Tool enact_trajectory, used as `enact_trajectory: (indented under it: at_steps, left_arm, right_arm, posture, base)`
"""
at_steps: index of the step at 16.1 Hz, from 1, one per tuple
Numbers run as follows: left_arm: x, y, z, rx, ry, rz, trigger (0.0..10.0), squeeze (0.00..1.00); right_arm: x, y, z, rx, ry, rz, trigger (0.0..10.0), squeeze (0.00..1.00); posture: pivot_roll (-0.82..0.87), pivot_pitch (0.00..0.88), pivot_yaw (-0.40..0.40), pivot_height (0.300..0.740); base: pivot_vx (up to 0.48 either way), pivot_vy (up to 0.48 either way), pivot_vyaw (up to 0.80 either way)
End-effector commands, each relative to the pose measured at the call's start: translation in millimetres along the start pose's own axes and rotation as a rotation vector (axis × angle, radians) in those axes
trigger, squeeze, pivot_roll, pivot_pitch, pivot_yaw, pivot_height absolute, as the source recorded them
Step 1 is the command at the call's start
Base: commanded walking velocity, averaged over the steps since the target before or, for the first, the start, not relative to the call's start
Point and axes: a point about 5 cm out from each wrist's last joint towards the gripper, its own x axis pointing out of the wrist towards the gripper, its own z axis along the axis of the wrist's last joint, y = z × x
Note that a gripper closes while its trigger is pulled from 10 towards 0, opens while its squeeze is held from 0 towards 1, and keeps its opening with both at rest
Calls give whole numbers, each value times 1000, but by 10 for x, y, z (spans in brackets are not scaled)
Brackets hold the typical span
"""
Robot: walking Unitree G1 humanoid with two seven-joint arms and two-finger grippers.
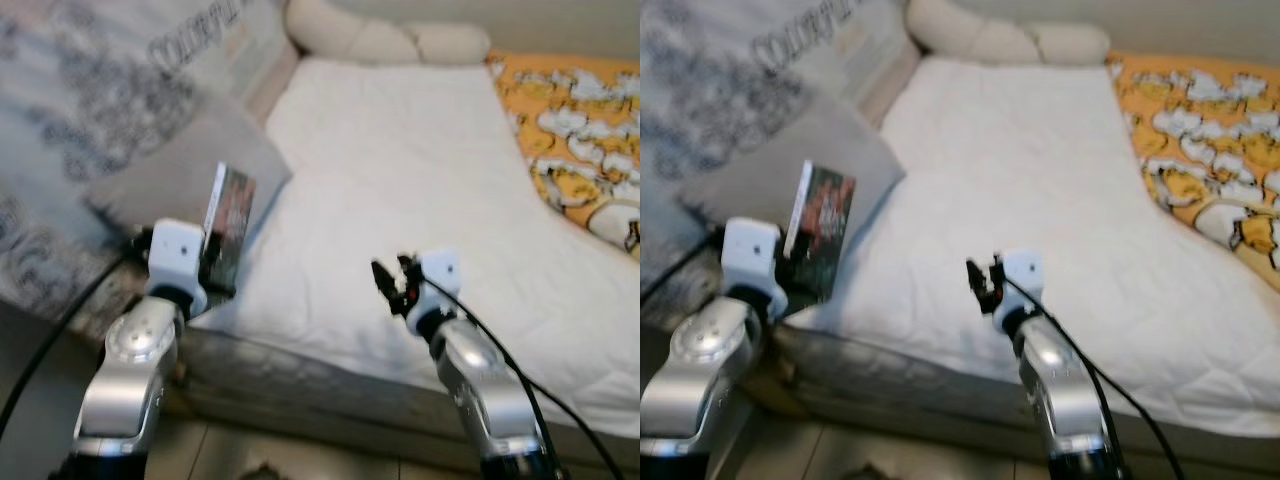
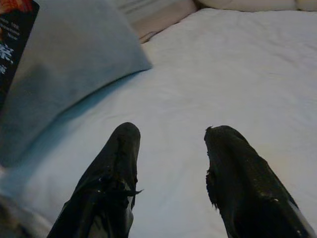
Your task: Clean up the room
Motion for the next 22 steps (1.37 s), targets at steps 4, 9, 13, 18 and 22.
enact_trajectory:
  at_steps: [4,9,13,18,22]
  left_arm:
    - [17,-103,110,18,-56,-61,10000,0]
    - [27,-115,121,21,-59,-74,10000,0]
    - [31,-99,131,31,-61,-76,10000,0]
    - [1,-98,109,22,-39,-88,10000,0]
    - [22,-89,52,-27,19,-115,10000,0]
  right_arm:
    - [-14,-65,-13,4,-6,-32,10000,0]
    - [1,-64,4,26,-15,-30,10000,0]
    - [15,-64,29,2,-26,-33,10000,0]
    - [-9,-102,21,-5,-15,-48,10000,0]
    - [-87,-162,8,-1,-10,-58,10000,0]
  posture:
    - [95,0,34,740]
    - [93,0,41,740]
    - [95,0,42,740]
    - [93,0,50,740]
    - [90,0,58,740]
  base:
    - [341,0,0]
    - [331,0,-430]
    - [238,0,0]
    - [0,0,0]
    - [0,0,0]
